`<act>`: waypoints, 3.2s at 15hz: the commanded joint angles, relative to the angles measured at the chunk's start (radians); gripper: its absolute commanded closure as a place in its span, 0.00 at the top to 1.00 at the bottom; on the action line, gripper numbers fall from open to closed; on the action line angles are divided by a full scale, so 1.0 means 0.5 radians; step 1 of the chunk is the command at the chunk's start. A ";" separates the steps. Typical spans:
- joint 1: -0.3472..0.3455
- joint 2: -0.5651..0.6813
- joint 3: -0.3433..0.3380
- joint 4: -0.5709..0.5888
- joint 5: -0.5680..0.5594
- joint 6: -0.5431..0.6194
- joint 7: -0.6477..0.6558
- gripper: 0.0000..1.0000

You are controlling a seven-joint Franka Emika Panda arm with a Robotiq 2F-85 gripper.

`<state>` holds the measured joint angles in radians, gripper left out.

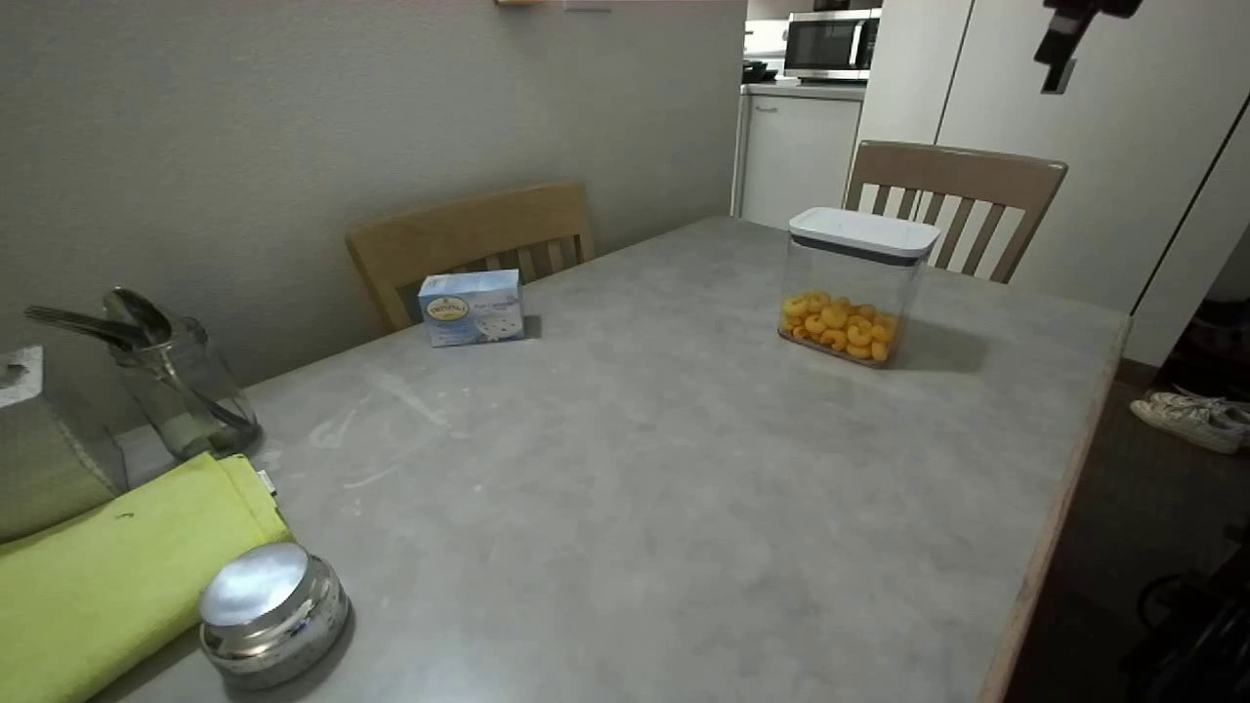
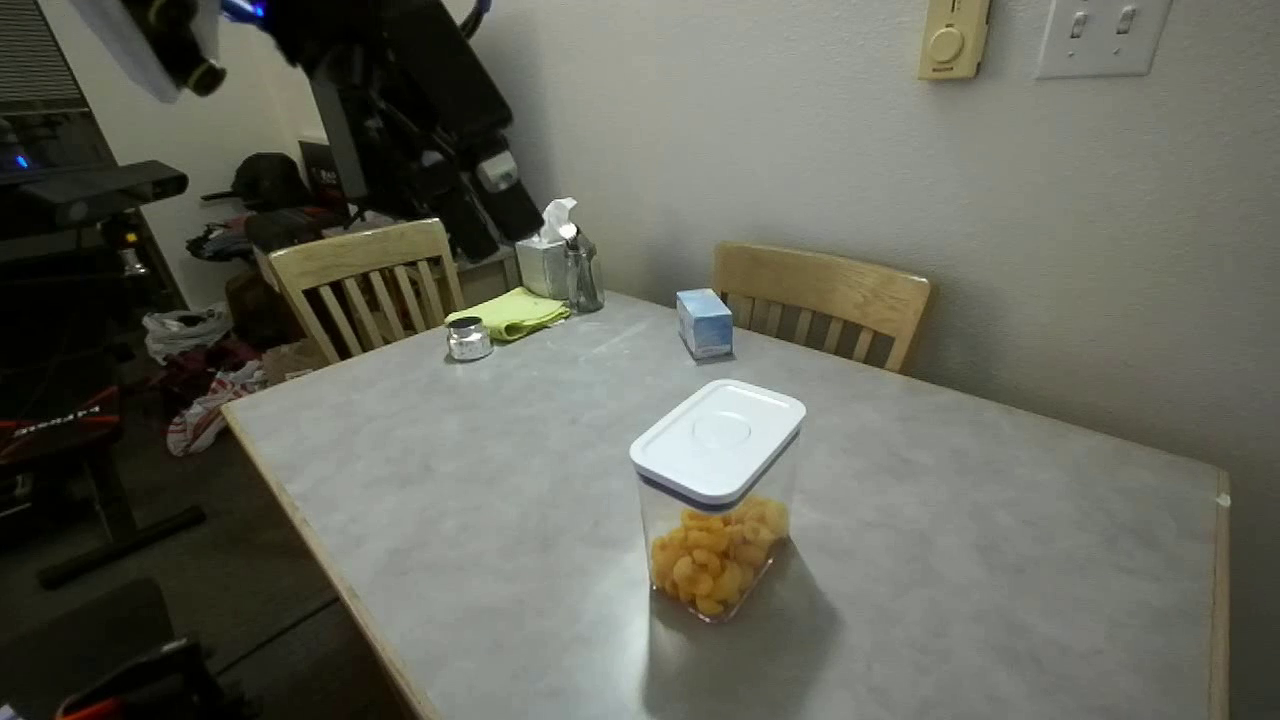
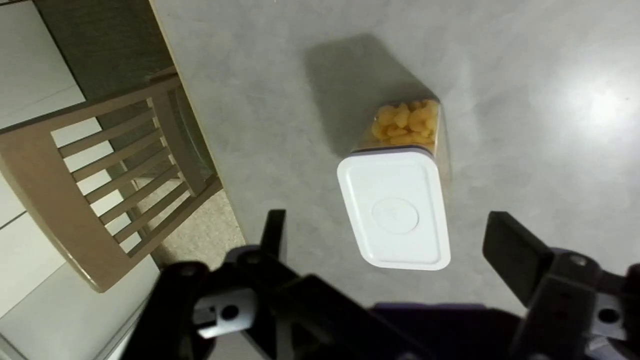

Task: Push the button on the lid then take the lid off the container and place it on the table

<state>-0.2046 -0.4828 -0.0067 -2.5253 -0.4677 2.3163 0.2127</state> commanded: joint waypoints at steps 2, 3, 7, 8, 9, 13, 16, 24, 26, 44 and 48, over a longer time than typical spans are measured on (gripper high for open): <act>-0.121 0.299 -0.040 0.114 -0.093 0.254 0.099 1.00; -0.129 0.350 -0.058 0.134 -0.081 0.320 0.100 1.00; -0.174 0.505 -0.112 0.232 -0.154 0.597 0.110 1.00; -0.124 0.421 -0.115 0.160 -0.060 0.487 0.067 1.00; -0.135 0.455 -0.124 0.188 -0.083 0.537 0.068 1.00; -0.098 0.517 -0.154 0.246 0.015 0.508 -0.041 1.00; -0.022 0.617 -0.197 0.364 0.266 0.345 -0.303 1.00; 0.047 0.997 -0.383 0.945 0.961 -0.282 -1.302 1.00; 0.020 1.126 -0.396 1.108 1.083 -0.452 -1.470 1.00; -0.028 1.540 -0.203 1.299 1.221 -0.041 -1.463 1.00; -0.045 1.592 -0.176 1.294 1.274 -0.029 -1.483 0.67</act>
<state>-0.1989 0.2889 -0.1215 -1.8738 0.1386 2.2809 -0.5155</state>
